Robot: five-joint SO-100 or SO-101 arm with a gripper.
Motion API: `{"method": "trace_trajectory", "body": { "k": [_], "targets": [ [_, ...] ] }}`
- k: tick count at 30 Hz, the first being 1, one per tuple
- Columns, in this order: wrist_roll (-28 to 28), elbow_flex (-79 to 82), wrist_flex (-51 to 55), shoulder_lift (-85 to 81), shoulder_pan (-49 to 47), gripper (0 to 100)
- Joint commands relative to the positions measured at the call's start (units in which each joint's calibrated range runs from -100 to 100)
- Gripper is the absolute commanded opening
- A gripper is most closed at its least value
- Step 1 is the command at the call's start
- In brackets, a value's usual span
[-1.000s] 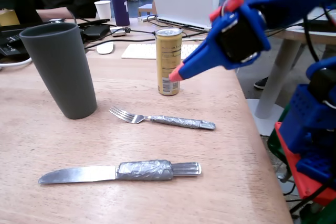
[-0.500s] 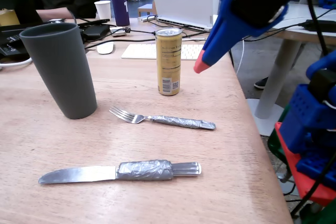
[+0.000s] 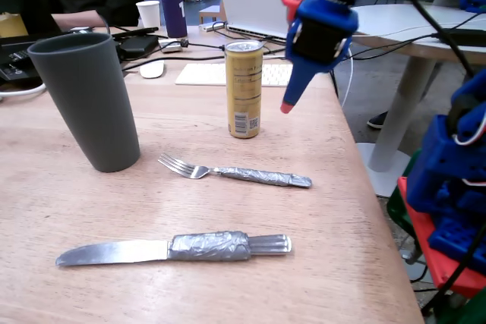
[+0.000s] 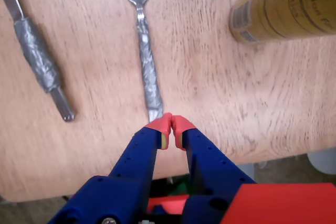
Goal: Grab the fork and place it in gray glass
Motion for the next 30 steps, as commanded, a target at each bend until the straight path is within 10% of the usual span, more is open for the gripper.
{"method": "trace_trajectory", "body": {
  "k": [1,30],
  "targets": [
    [0.3,-2.3,-5.8,2.7,-0.1,0],
    [2.6,-1.3,-19.1,24.1,-1.5,5]
  ]
}}
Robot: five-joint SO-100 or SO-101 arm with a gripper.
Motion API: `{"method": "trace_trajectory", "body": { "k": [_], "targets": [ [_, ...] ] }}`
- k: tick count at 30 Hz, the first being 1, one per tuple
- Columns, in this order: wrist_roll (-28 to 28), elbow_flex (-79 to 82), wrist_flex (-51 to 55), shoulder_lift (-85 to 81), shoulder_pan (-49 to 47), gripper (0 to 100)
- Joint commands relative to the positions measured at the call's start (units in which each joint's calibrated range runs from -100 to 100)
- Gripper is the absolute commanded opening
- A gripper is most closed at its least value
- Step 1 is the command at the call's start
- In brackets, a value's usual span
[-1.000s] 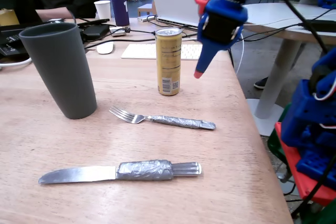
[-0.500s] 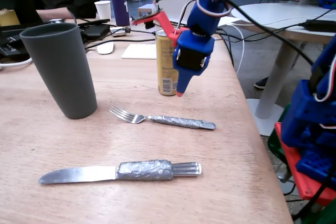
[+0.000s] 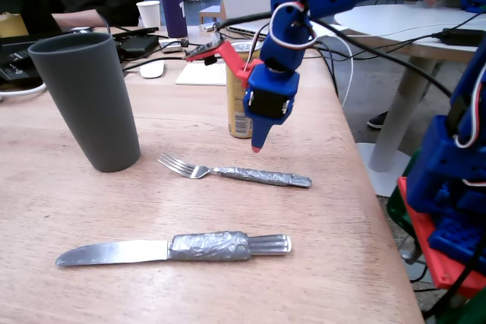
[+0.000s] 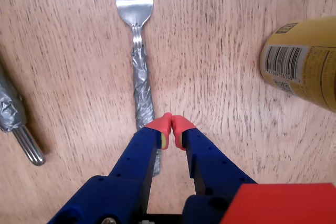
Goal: Grab the fork and place it in gray glass
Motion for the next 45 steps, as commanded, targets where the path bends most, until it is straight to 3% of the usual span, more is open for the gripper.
{"method": "trace_trajectory", "body": {
  "k": [1,2,4,18,28,45],
  "targets": [
    [1.6,-1.1,-0.4,-0.3,0.1,14],
    [1.9,-1.1,-0.4,-0.3,0.1,23],
    [1.9,-1.1,-0.4,1.4,0.9,31],
    [1.9,-2.4,-0.5,6.8,-0.5,31],
    [1.3,-15.0,-1.2,17.4,-0.5,31],
    [1.3,-20.8,1.3,24.1,-2.5,31]
  ]
}}
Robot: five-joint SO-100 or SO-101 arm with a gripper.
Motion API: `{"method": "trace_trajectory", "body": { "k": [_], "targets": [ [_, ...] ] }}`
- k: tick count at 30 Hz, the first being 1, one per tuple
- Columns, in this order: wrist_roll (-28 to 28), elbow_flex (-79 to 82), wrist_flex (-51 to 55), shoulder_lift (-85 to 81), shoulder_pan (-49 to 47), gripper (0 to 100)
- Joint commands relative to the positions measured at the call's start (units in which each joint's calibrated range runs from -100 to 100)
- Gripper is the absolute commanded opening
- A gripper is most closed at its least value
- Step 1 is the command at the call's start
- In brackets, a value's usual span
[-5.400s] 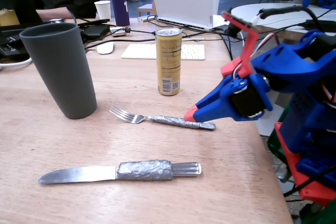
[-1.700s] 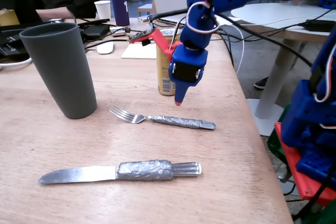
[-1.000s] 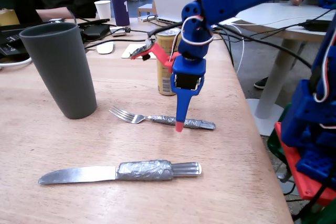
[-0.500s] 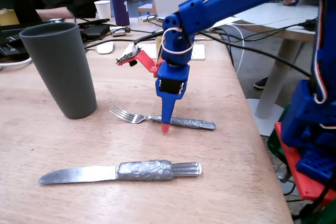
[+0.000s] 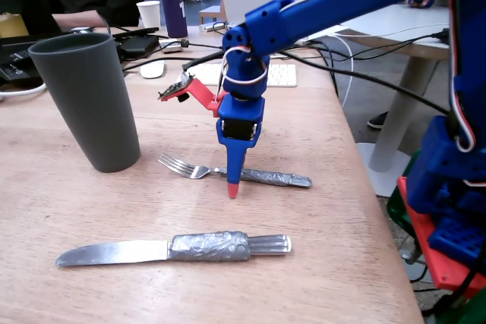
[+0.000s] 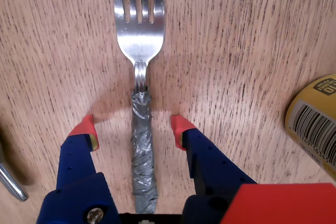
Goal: Grab the fork and place it in gray glass
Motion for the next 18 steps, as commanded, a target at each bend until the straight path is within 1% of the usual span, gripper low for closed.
{"method": "trace_trajectory", "body": {
  "k": [1,3,4,5,7,8,18],
  "targets": [
    [-0.1,-1.6,0.4,-0.2,-0.5,31],
    [-0.2,-1.6,0.4,-0.1,-0.5,30],
    [-0.2,-1.6,0.4,0.3,-0.5,26],
    [-0.2,-1.6,0.5,1.1,-0.5,19],
    [-0.2,-1.6,0.5,1.1,-0.5,1],
    [-0.2,-1.6,0.5,1.1,-0.5,0],
    [0.3,-1.6,0.5,1.2,-0.9,0]
  ]
}}
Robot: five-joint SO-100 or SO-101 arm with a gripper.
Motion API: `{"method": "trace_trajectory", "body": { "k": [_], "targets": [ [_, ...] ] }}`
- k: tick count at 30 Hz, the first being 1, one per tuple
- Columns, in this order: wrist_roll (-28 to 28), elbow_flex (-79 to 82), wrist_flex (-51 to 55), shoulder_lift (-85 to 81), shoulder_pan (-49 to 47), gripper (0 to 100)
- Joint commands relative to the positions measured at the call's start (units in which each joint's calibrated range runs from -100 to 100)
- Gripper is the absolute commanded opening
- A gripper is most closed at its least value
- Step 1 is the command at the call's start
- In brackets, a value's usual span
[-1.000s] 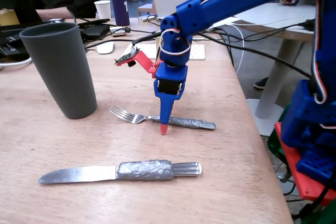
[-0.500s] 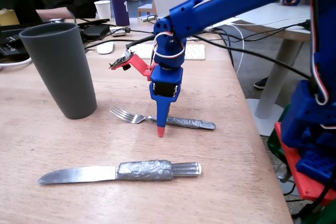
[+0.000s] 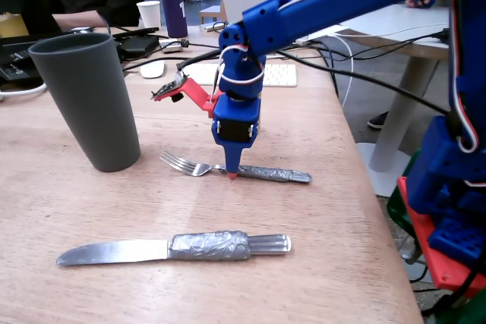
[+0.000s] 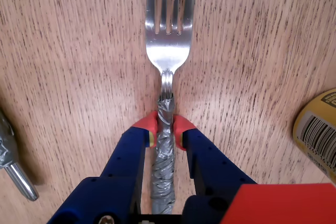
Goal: Grab the fork and place it in gray glass
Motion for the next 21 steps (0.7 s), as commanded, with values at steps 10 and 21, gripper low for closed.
{"method": "trace_trajectory", "body": {
  "k": [10,21],
  "targets": [
    [0.4,11.1,0.4,-19.4,0.7,0],
    [0.4,22.7,0.4,-46.2,0.0,0]
  ]
}}
